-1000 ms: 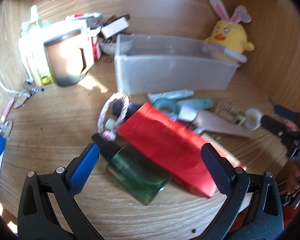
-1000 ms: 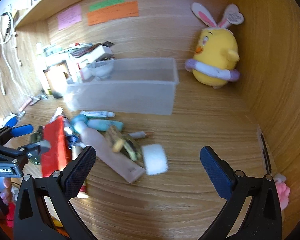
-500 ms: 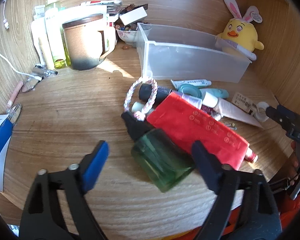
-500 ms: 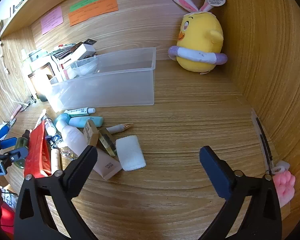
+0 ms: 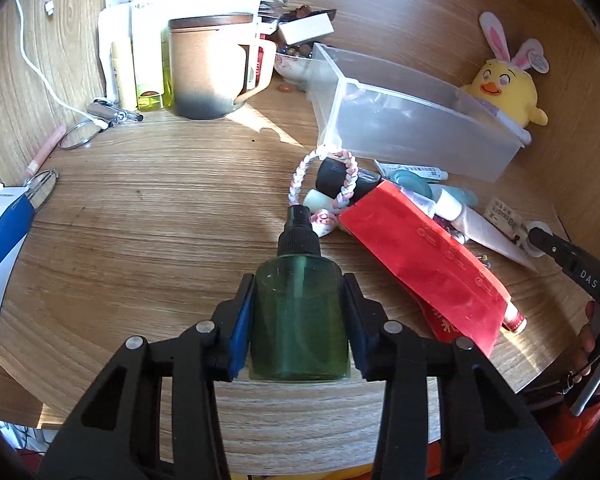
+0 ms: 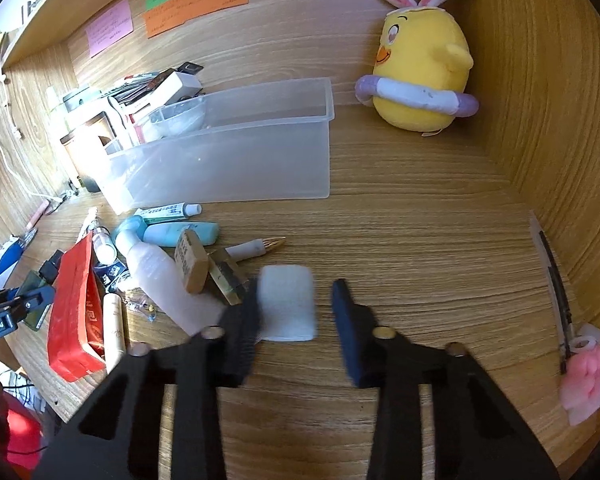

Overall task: Organize objects
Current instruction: 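Grasp the green spray bottle with the left tool while the right tool grasps the white sponge, then carry both items over the clear box and open both tools to drop them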

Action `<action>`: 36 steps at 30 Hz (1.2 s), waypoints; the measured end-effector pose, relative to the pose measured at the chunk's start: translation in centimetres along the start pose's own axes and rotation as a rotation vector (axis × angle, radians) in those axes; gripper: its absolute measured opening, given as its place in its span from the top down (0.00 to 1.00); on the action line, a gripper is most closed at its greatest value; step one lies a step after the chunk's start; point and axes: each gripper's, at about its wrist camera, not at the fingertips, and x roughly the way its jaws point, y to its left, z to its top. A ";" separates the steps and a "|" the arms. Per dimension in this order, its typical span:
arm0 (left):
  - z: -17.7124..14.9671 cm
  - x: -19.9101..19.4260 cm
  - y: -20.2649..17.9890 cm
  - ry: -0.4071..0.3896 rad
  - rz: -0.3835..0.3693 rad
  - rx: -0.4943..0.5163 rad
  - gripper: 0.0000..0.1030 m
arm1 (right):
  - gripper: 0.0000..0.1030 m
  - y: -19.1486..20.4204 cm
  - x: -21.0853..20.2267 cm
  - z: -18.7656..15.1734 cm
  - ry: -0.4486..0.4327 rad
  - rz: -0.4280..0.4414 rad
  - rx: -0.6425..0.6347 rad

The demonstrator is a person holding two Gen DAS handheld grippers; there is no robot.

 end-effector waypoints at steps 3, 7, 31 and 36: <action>0.2 -0.6 -0.2 -0.027 0.010 0.013 0.60 | 0.78 0.1 -0.1 0.0 -0.009 -0.007 0.001; 1.0 -1.6 -0.5 -0.066 0.014 0.033 0.60 | 0.78 0.1 -0.7 0.3 -0.030 -0.010 0.004; 11.9 -1.4 -3.7 -0.201 -0.156 0.069 0.60 | 0.78 2.9 -2.8 9.0 -0.216 0.046 -0.074; 14.1 0.5 -4.5 -0.199 -0.131 0.087 0.60 | 0.78 3.9 -1.9 10.8 -0.218 0.050 -0.103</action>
